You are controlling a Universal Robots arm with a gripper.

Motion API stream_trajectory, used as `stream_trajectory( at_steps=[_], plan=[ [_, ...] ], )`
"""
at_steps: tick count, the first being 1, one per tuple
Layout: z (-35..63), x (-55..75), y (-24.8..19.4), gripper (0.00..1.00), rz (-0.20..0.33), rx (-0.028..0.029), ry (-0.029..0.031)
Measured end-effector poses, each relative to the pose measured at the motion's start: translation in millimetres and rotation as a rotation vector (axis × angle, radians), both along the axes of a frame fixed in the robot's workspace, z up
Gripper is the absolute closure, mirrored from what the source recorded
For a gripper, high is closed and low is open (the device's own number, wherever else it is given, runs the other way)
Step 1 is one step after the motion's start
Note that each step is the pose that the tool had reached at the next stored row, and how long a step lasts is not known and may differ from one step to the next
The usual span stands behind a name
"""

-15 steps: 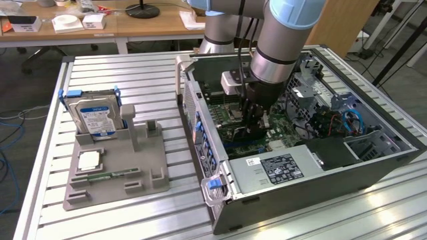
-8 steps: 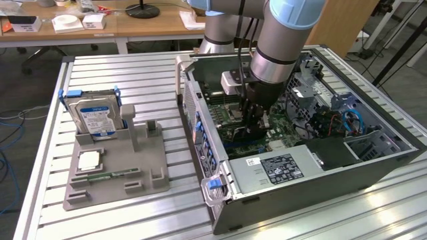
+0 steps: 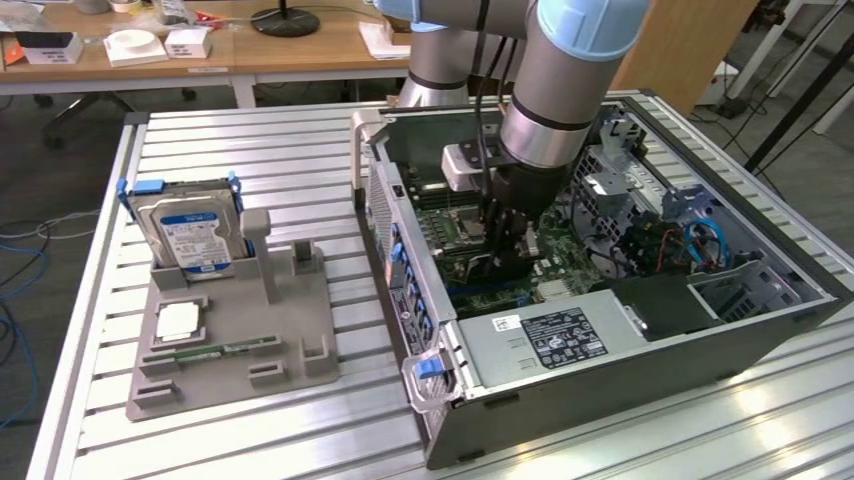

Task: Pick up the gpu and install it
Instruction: 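Insert the gpu into the slot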

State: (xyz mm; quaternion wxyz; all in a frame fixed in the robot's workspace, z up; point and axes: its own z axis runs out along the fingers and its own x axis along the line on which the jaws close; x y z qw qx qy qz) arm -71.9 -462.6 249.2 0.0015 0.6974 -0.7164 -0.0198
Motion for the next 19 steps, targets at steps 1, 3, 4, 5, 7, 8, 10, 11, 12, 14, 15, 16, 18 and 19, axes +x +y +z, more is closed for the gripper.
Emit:
stream_trajectory(
  at_steps=[1,3,4,5,7,8,10,11,12,14,15,16,18,19],
  plan=[
    [-0.2,0.0,-0.1,0.74,0.000,-0.0003,-0.0003],
    [-1.5,-0.3,-0.1,0.74,0.000,-0.0007,-0.0050],
    [-2.6,-0.7,-0.1,0.74,0.000,-0.0007,-0.0093],
    [-4.3,-1.4,0.0,0.74,0.000,-0.0001,-0.0132],
    [-6.8,-3.5,-0.1,0.74,0.000,-0.0007,-0.0179],
    [-7.6,-4.5,-0.1,0.74,0.000,-0.0002,-0.0184],
    [-7.7,-4.7,0.0,0.74,0.000,0.0000,-0.0181],
    [-7.7,-4.8,0.0,0.74,0.000,0.0000,-0.0181],
    [-7.7,-4.8,0.0,0.74,0.000,0.0000,-0.0181],
    [-7.7,-4.8,0.0,0.74,0.000,0.0001,-0.0181],
    [-7.7,-4.8,0.0,0.74,0.000,0.0001,-0.0181],
    [-7.7,-4.8,0.0,0.74,0.000,0.0000,-0.0181],
    [-8.0,-5.0,0.1,0.73,0.000,0.0009,-0.0179],
    [-7.9,-5.0,0.0,0.67,-0.001,0.0005,-0.0183]
  ],
)
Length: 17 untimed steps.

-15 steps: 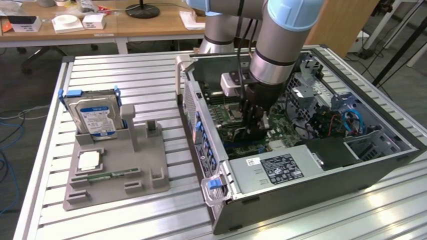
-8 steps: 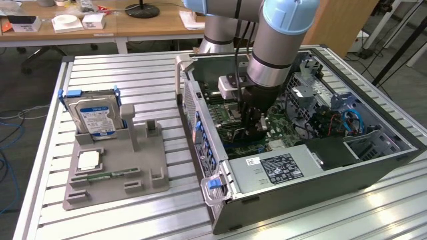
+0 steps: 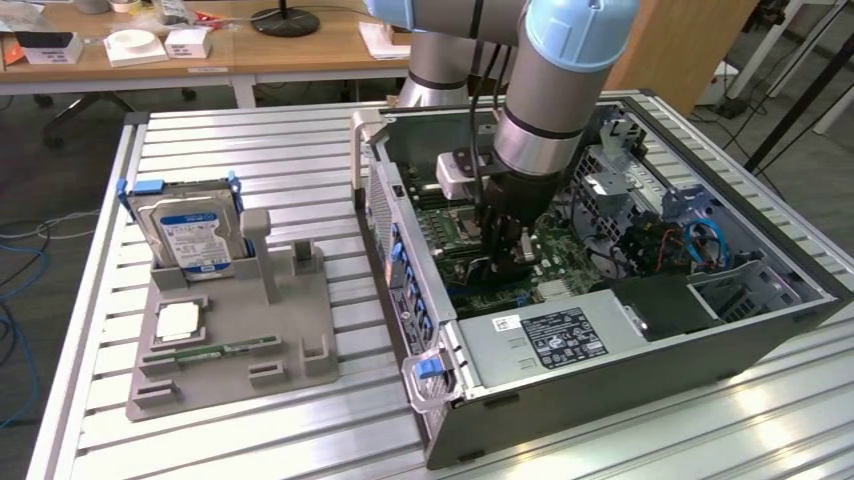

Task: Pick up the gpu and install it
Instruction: 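Insert the gpu into the slot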

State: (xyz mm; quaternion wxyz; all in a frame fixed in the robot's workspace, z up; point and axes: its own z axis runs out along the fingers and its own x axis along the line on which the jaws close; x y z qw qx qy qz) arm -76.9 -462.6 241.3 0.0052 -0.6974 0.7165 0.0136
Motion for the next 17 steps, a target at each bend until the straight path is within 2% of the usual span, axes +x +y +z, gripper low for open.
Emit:
stream_trajectory(
  at_steps=[1,3,4,6,7,8,12,17],
  plan=[
    [0.1,0.0,0.0,0.67,0.000,-0.0003,0.0001],
    [0.2,0.2,0.0,0.55,0.000,-0.0005,0.0002],
    [0.2,0.2,0.0,0.55,0.000,-0.0004,0.0002],
    [0.2,0.2,0.0,0.44,0.000,-0.0005,0.0001],
    [0.2,0.2,0.0,0.44,0.000,-0.0005,0.0002],
    [0.2,0.2,0.0,0.37,0.000,-0.0005,0.0002],
    [3.0,0.2,0.0,0.37,0.000,-0.0006,0.0002],
    [21.1,0.2,0.0,0.37,0.000,-0.0005,0.0001]
  ],
)
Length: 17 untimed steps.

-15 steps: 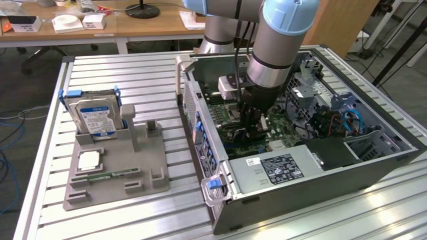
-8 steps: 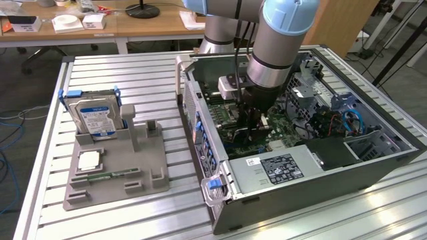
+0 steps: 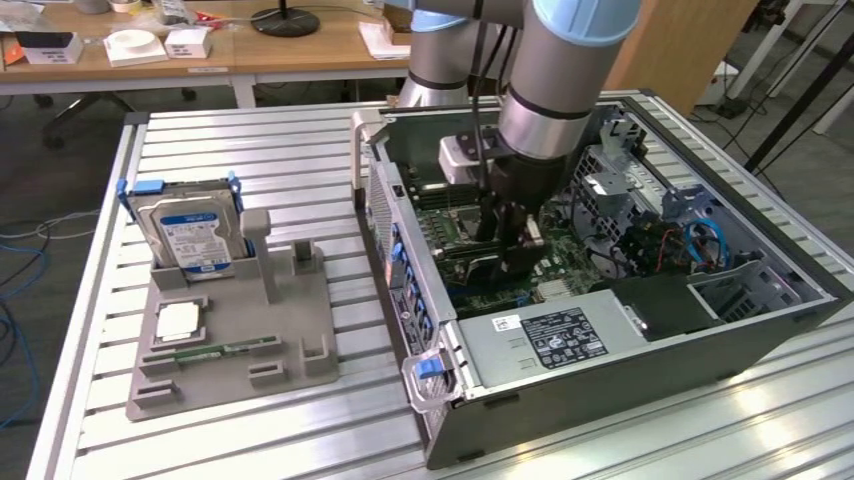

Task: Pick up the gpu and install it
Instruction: 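Insert the gpu into the slot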

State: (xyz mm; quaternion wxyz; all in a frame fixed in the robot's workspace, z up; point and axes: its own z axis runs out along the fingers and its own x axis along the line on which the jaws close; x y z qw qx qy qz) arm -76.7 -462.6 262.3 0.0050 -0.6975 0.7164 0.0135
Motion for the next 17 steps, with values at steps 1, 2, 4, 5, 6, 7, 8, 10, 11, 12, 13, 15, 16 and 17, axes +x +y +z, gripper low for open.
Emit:
stream_trajectory(
  at_steps=[1,2,4,5,6,7,8,10,11,12,13,15,16,17],
  plan=[
    [2.9,0.0,0.0,0.37,0.000,-0.0001,0.0001],
    [5.1,0.0,0.0,0.37,0.000,-0.0001,0.0000],
    [8.1,0.0,0.3,0.37,0.000,-0.0007,0.0001],
    [10.1,0.1,0.6,0.37,0.000,-0.0014,0.0001],
    [12.5,0.0,0.9,0.37,0.000,-0.0024,0.0000],
    [15.2,-0.1,1.3,0.37,0.000,-0.0041,0.0001],
    [17.3,-0.1,1.5,0.37,0.000,-0.0054,0.0000],
    [18.7,0.0,1.5,0.37,0.000,-0.0059,0.0000],
    [18.7,0.0,1.6,0.37,0.000,-0.0057,-0.0001],
    [18.9,-0.1,1.6,0.37,0.000,-0.0059,-0.0001],
    [19.2,-0.1,1.5,0.38,0.000,-0.0061,0.0001],
    [19.4,-0.1,1.6,0.45,0.000,-0.0060,-0.0001],
    [19.5,-0.1,1.5,0.51,0.000,-0.0061,0.0000],
    [19.6,-0.1,1.5,0.51,0.000,-0.0061,0.0000]
  ],
)
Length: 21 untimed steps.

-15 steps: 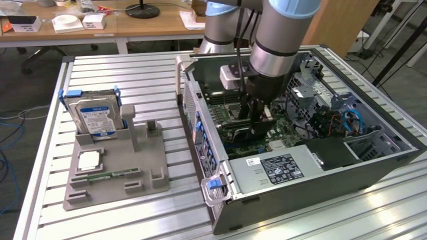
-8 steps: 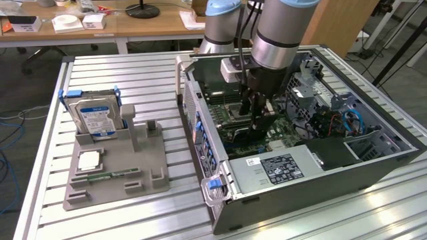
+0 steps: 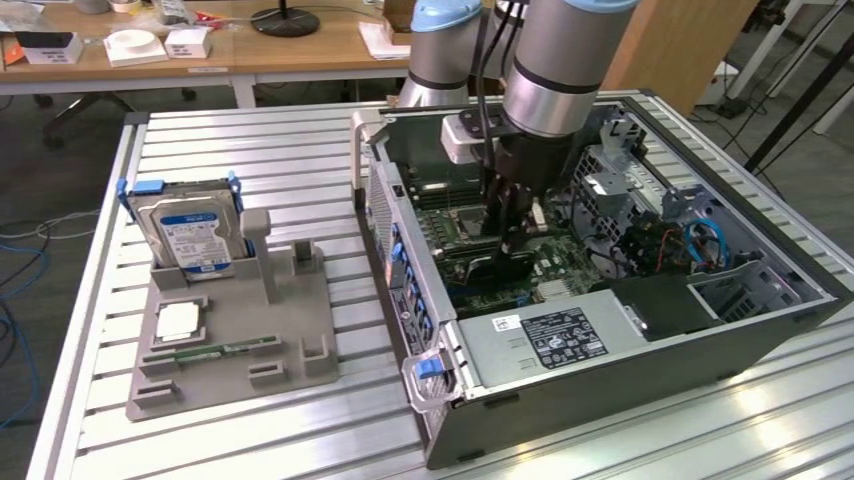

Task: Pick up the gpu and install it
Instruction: 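Insert the gpu into the slot, then press down on the gpu until it lock into place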

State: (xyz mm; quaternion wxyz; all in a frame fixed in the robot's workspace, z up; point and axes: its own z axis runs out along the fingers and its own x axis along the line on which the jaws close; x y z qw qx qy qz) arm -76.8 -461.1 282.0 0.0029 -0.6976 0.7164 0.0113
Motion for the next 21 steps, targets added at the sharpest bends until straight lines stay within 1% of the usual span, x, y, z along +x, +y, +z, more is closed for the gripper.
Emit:
stream_trajectory(
  at_steps=[2,3,5,6,7,8,9,14,16,20,21],
  plan=[
    [0.3,0.0,0.0,0.63,0.000,0.0000,0.0000],
    [0.4,0.0,0.0,0.63,0.000,0.0000,0.0000],
    [0.7,0.0,0.0,0.75,0.000,-0.0001,0.0000],
    [0.8,0.0,0.0,0.75,0.000,-0.0001,0.0000],
    [0.9,0.0,0.0,0.80,0.000,0.0000,0.0000],
    [1.0,0.0,0.0,0.80,0.000,0.0000,0.0000],
    [1.1,0.0,0.0,0.87,0.000,0.0000,0.0000],
    [1.7,0.0,0.0,0.87,0.000,0.0000,0.0001],
    [9.0,0.0,0.0,0.87,0.002,0.0000,0.0000],
    [9.5,0.0,0.0,0.87,0.002,0.0000,0.0000],
    [12.2,0.0,0.0,0.87,0.002,0.0000,0.0000]
  ],
)
